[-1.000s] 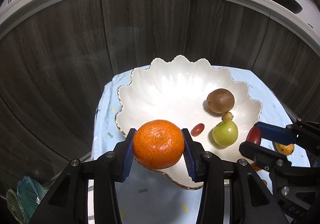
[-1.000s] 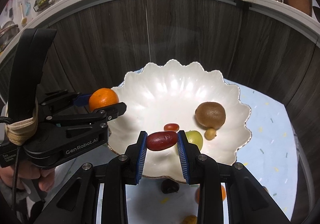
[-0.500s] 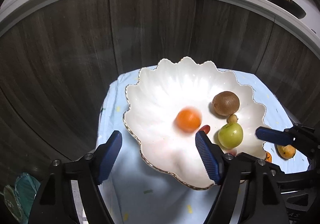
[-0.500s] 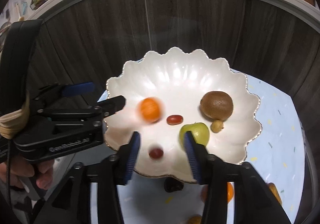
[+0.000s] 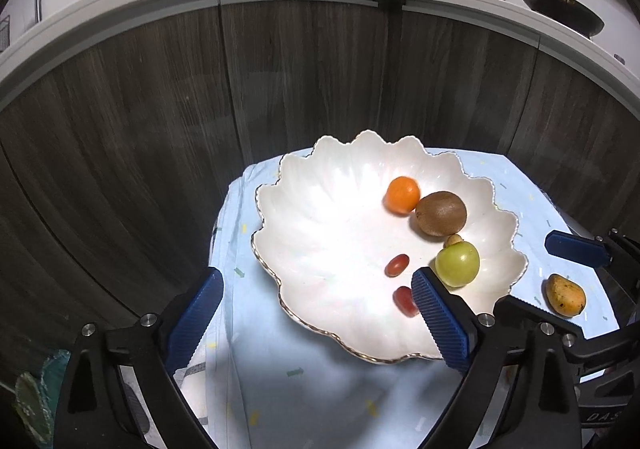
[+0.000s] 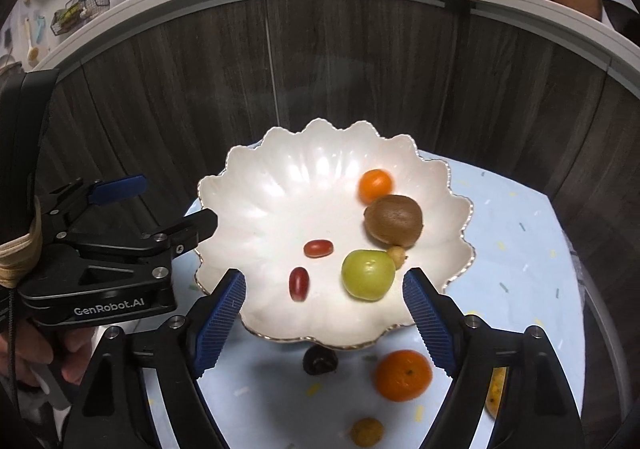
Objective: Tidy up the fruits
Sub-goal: 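Withdraw both grippers from the bowl toward the remaining fruits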
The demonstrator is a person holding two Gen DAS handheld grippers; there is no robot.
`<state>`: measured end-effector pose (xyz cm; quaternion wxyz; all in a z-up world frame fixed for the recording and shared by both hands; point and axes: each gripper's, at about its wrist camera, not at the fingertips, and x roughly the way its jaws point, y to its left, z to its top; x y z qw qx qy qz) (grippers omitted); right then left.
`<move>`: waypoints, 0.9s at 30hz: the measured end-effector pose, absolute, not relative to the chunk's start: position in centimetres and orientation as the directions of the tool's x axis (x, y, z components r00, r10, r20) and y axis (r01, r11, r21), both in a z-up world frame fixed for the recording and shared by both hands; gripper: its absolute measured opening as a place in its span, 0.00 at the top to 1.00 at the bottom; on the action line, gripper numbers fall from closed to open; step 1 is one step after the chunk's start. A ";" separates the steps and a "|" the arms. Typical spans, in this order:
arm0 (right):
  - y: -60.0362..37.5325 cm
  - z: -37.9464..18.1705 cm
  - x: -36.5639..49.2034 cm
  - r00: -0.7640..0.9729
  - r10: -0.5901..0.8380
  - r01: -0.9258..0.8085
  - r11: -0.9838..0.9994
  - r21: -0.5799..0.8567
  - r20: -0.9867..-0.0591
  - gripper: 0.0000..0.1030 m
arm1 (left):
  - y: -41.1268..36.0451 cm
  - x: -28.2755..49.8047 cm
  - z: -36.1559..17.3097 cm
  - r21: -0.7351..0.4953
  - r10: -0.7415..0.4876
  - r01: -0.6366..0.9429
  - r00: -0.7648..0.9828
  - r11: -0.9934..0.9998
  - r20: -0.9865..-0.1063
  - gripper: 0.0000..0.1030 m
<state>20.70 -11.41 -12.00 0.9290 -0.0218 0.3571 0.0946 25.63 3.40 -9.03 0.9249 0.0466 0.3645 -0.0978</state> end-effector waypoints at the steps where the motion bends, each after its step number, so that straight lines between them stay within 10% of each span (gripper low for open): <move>1: -11.6 -11.8 20.4 0.731 0.158 -0.187 0.982 0.028 -0.663 0.21 | 3.3 25.3 -8.8 0.018 -0.146 0.216 0.718 0.976 -0.680 0.06; 27: -16.1 -9.8 15.2 0.791 0.110 -0.109 0.993 0.038 -0.601 0.21 | -0.5 19.9 -6.4 0.036 -0.176 0.261 0.738 0.965 -0.651 0.05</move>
